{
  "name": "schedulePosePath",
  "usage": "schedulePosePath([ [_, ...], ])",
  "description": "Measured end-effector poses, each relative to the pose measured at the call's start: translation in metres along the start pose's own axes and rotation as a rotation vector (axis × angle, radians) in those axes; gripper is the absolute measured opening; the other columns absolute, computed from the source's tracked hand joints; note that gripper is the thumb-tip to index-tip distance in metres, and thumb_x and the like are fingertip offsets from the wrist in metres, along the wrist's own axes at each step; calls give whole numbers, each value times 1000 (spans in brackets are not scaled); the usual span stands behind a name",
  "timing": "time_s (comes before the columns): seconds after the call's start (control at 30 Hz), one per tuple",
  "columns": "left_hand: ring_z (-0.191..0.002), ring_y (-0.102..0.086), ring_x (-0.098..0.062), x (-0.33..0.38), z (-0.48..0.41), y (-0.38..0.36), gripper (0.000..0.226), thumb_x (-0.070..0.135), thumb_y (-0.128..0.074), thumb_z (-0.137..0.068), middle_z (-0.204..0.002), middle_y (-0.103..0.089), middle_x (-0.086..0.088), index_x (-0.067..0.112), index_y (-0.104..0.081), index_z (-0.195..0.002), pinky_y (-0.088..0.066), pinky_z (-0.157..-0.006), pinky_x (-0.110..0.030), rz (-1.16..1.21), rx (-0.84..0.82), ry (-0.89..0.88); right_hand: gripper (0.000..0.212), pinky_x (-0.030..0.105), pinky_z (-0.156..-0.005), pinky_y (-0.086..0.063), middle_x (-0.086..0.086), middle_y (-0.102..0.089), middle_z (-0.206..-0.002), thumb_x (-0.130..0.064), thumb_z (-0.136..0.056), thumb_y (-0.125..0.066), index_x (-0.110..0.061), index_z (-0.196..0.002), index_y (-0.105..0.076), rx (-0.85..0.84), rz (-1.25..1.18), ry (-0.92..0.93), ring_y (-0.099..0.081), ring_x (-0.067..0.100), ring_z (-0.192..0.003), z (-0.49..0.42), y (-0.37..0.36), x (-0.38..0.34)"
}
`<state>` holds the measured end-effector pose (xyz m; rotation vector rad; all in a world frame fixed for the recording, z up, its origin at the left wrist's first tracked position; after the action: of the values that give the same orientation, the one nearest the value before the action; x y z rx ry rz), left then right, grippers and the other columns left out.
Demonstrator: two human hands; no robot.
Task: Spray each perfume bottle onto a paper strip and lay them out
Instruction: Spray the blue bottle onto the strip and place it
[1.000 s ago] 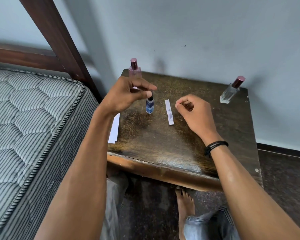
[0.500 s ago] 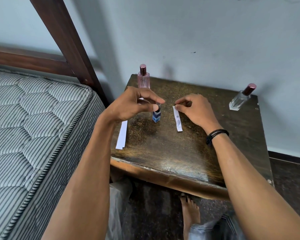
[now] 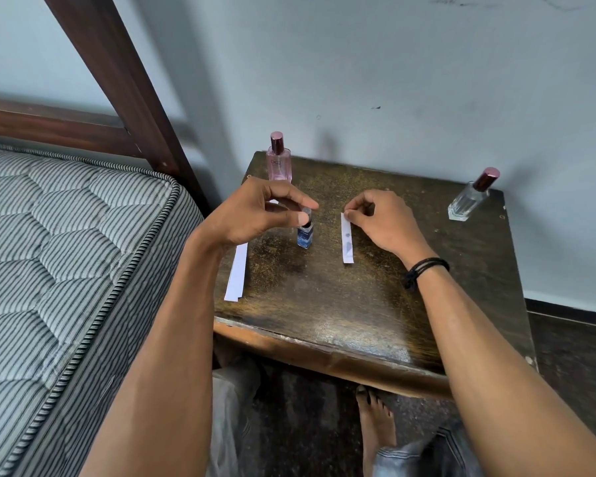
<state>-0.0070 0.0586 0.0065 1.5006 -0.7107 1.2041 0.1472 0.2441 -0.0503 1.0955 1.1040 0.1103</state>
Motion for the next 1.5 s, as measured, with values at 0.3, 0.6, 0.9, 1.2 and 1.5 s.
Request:
schedulePosePath([
  [0.3,-97,-72,-13,1,1,2,28,11,-81,-82,-103,-76,-2,16,-76,-108,-55,-92,-25,-13,1,3,3,7,-63,-38,-7,-69,-93,-22,-94,-73,-21,-95,-75,81,-158,-54,-55,-1,-79,-5,15,14],
  [0.6,-87,-66,-5,-5,-2,-8,36,5,-85,-76,-104,-72,-2,21,-74,-107,-52,-78,-15,-102,-69,54,8,10,-67,-36,-5,-72,-99,-21,-95,-71,-18,-96,-78,196,-178,-101,-55,-2,-84,-14,25,31],
  [0.9,-109,-66,-21,19,9,3,40,23,-83,-81,-120,-69,-7,17,-71,-119,-51,-101,-35,67,157,-116,7,27,-82,-45,-8,-71,-97,-23,-95,-71,-21,-96,-77,185,-157,-103,-60,8,-92,-19,24,33],
  [1.2,-63,-57,-14,66,15,-131,22,19,-63,-98,-74,-64,-1,5,-71,-82,-50,-57,-28,-478,494,-515,9,26,-78,-53,-6,-75,-86,-17,-90,-73,-22,-83,-75,184,-226,-32,-69,14,-85,-16,25,35],
  [1.5,-75,-65,-32,20,0,-158,10,11,-59,-94,-97,-59,-9,3,-66,-93,-54,-59,-43,-854,405,-46,8,14,-71,-44,-16,-68,-83,-18,-93,-73,-23,-88,-75,160,-233,-39,-59,-1,-78,-17,29,35],
])
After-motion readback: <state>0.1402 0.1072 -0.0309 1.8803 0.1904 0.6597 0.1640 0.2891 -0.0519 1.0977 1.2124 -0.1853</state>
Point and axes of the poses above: each hand's wrist, its own z-axis away from the middle knuckle, its own y-axis out of the back of the hand, x = y × z, the point moved 2 cm from there along -z, towards the middle knuckle
